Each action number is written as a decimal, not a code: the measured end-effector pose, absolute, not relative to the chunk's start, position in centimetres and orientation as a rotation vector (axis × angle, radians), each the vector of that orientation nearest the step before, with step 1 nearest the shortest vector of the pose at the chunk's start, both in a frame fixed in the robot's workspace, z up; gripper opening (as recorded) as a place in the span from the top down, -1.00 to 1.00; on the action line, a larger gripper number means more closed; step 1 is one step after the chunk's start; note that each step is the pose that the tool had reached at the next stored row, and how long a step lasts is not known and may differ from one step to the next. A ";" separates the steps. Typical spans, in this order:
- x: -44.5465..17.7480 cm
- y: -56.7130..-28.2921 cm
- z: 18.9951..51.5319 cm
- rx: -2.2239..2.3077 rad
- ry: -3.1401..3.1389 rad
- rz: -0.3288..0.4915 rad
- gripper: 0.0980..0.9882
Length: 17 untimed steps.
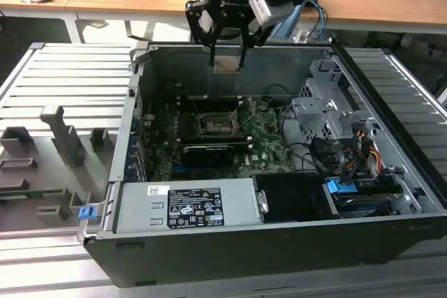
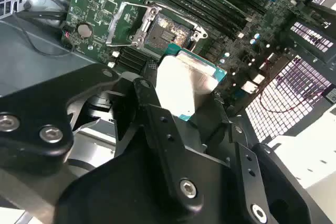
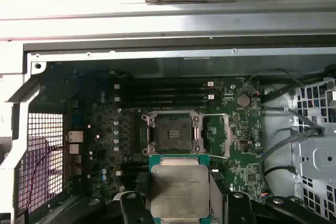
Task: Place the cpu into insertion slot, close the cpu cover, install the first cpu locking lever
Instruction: 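Place the cpu into insertion slot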
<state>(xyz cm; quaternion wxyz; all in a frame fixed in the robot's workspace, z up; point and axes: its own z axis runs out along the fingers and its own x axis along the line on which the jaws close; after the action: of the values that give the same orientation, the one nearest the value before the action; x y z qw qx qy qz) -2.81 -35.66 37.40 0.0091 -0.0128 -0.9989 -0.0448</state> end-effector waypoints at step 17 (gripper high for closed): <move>-2.8 -35.7 36.9 -0.261 -3.116 -0.137 0.01</move>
<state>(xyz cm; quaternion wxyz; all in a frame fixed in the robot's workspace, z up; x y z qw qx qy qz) -2.81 -35.66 36.93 0.0059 -0.0833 -0.9955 -0.0438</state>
